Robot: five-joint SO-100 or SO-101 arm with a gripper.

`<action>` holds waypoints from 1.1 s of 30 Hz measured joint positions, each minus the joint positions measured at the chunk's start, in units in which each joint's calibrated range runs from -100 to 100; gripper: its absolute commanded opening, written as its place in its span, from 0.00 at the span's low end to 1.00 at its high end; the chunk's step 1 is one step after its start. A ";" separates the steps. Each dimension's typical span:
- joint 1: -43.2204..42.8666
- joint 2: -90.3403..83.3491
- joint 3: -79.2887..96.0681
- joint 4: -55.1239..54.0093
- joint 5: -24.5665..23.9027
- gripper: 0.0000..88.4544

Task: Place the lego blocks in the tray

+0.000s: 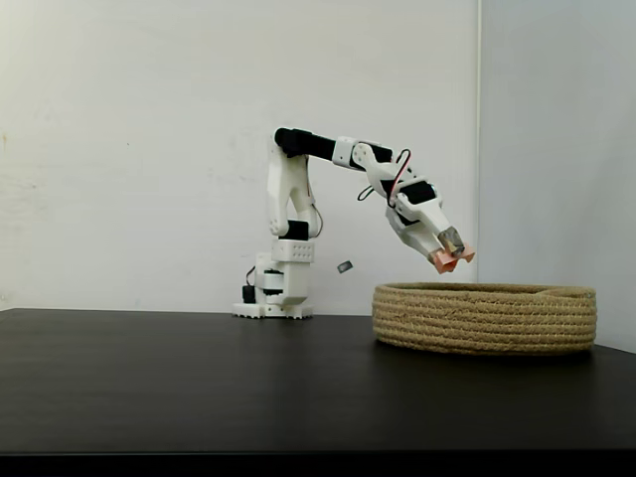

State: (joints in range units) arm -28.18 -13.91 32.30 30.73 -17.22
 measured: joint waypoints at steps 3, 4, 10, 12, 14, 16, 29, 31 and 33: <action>0.00 0.00 0.00 -0.57 1.12 0.28; 0.33 0.00 0.00 -0.57 1.47 0.26; 3.75 -1.78 6.45 -0.57 2.34 0.08; 5.13 -3.90 10.08 -0.57 2.30 0.01; 6.92 -6.53 13.26 0.49 1.42 0.00; 9.04 -9.67 14.58 3.00 0.39 0.00; 21.82 -43.51 35.79 20.95 6.94 0.00; 25.24 -50.30 41.71 20.95 8.79 0.00; 26.95 -56.66 47.46 21.03 10.99 0.00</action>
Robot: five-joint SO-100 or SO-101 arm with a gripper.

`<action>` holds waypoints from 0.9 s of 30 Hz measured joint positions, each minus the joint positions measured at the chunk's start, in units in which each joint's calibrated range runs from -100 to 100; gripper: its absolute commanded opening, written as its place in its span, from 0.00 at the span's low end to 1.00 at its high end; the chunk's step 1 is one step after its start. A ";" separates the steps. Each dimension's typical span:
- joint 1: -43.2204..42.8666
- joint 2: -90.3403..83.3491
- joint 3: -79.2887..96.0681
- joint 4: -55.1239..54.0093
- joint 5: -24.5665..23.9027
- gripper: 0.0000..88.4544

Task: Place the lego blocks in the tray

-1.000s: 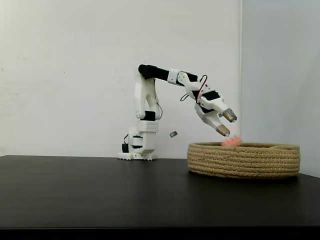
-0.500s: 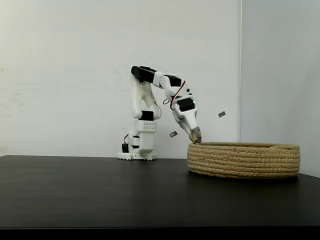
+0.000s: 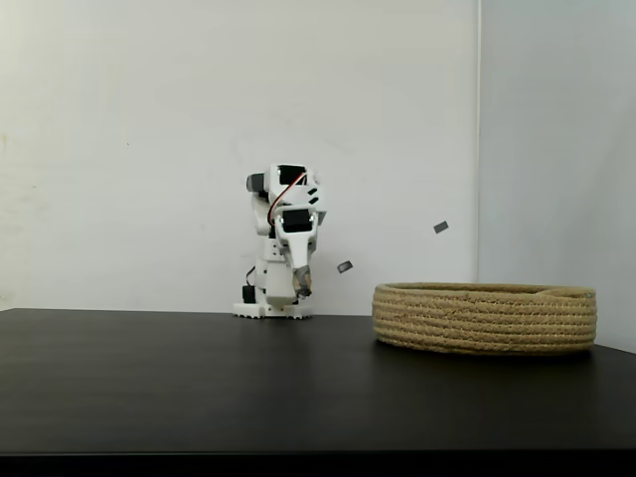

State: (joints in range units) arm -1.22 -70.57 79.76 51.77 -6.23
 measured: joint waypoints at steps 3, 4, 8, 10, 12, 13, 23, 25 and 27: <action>1.63 -9.08 7.07 0.65 2.25 0.00; 2.28 -12.04 8.84 1.54 2.88 0.00; 4.32 -22.73 13.70 5.77 5.23 0.00; 5.13 -25.70 15.11 6.58 6.15 0.00; 5.21 -26.97 15.55 6.82 6.84 0.00; 5.13 -27.31 15.55 6.82 7.03 0.00; 4.80 -27.74 15.64 6.82 6.69 0.00; 4.80 -27.74 15.64 6.82 6.54 0.00; 4.80 -27.74 15.64 6.82 6.54 0.00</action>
